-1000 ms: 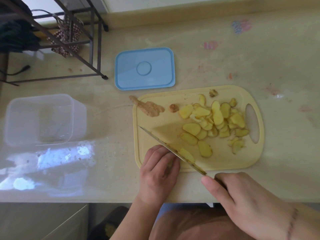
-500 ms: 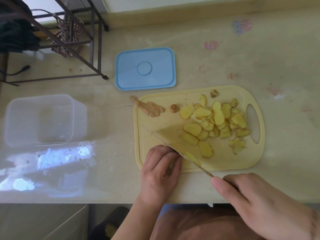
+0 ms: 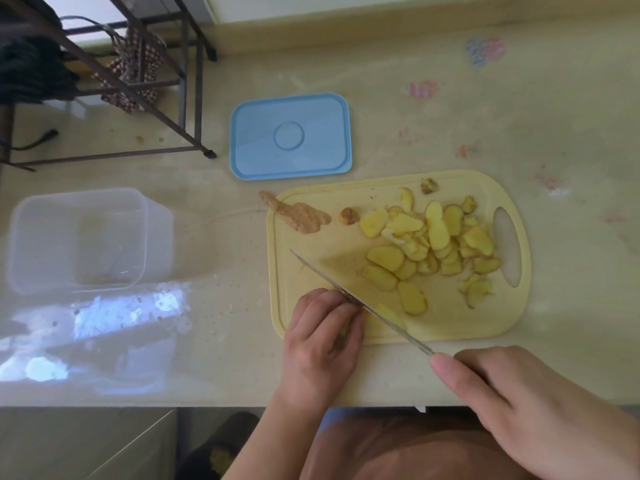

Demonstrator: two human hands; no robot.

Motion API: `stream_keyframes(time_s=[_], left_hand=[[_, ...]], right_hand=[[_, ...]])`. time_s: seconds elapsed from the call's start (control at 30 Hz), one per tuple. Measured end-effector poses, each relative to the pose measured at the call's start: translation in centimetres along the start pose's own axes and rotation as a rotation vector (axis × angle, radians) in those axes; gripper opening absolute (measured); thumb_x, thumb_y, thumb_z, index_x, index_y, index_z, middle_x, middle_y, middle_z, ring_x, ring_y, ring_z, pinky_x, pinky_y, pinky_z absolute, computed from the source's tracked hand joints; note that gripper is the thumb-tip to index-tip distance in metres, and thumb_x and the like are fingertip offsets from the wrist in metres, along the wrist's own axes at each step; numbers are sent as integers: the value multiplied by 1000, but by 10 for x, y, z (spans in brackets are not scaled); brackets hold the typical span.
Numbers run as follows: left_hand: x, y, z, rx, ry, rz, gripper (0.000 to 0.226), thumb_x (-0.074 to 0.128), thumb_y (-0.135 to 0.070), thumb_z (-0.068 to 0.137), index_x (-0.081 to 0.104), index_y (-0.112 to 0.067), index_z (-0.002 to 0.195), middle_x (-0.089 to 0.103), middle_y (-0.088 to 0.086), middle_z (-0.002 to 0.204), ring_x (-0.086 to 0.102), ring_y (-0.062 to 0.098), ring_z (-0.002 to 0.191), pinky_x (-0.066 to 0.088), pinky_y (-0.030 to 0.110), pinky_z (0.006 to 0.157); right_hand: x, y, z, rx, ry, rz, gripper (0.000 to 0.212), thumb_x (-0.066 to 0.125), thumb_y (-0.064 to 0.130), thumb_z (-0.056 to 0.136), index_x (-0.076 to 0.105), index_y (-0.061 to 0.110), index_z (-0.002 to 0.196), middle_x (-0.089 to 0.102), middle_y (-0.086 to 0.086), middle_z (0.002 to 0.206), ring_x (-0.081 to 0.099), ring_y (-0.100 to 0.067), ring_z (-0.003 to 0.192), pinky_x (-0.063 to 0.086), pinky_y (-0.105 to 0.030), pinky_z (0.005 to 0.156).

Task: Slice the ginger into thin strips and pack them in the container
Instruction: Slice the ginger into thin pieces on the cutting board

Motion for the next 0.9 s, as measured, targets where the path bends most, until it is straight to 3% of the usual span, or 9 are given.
stream_keyframes(time_s=[0.13, 0.33, 0.57, 0.67, 0.8, 0.9], left_hand=[[0, 1, -1, -3, -9, 1, 3, 76, 0, 83, 76, 2, 85, 71, 9, 96, 66, 26, 92, 50, 28, 88], [1, 1, -2, 4, -23, -9, 4, 75, 0, 83, 76, 1, 87, 70, 6, 98, 65, 23, 91, 49, 27, 87], [1, 2, -3, 17, -32, -8, 4, 74, -1, 84, 77, 1, 87, 67, 4, 100, 65, 22, 93, 49, 27, 87], [1, 2, -2, 17, -29, -5, 5, 73, -2, 85, 77, 1, 88, 65, 1, 104, 65, 22, 94, 50, 28, 88], [2, 2, -3, 8, -25, 4, 5, 74, -1, 83, 77, 1, 87, 65, 0, 104, 65, 22, 92, 51, 28, 86], [2, 2, -2, 3, -23, 2, 5, 74, -2, 84, 76, 1, 87, 65, -1, 104, 64, 21, 93, 50, 28, 86]], right_hand=[[-2, -2, -1, -3, -20, -23, 68, 16, 73, 78, 46, 16, 56, 54, 26, 53, 53, 1, 61, 39, -13, 59], [6, -20, 2, -69, -101, -141, 84, 10, 86, 70, 40, 9, 63, 50, 0, 58, 45, -13, 54, 36, -26, 57], [9, -19, 3, -71, -113, -124, 77, 13, 79, 81, 37, 10, 59, 51, 9, 61, 46, -12, 55, 35, -23, 56], [8, -20, 4, -89, -93, -133, 79, 11, 82, 80, 37, 10, 58, 52, 8, 60, 46, -12, 54, 35, -25, 55], [8, -19, 4, -103, -71, -156, 81, 5, 86, 71, 37, 14, 57, 54, 22, 66, 48, -10, 57, 36, -27, 56], [8, -19, 4, -98, -76, -128, 81, 6, 87, 70, 37, 13, 56, 53, 17, 63, 48, -10, 56, 35, -25, 56]])
Point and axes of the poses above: each hand's wrist, its own z-axis towards the middle knuckle, its own x-axis out of the palm, y = z × x, the point moved 2 cm from there along z, towards the middle knuckle
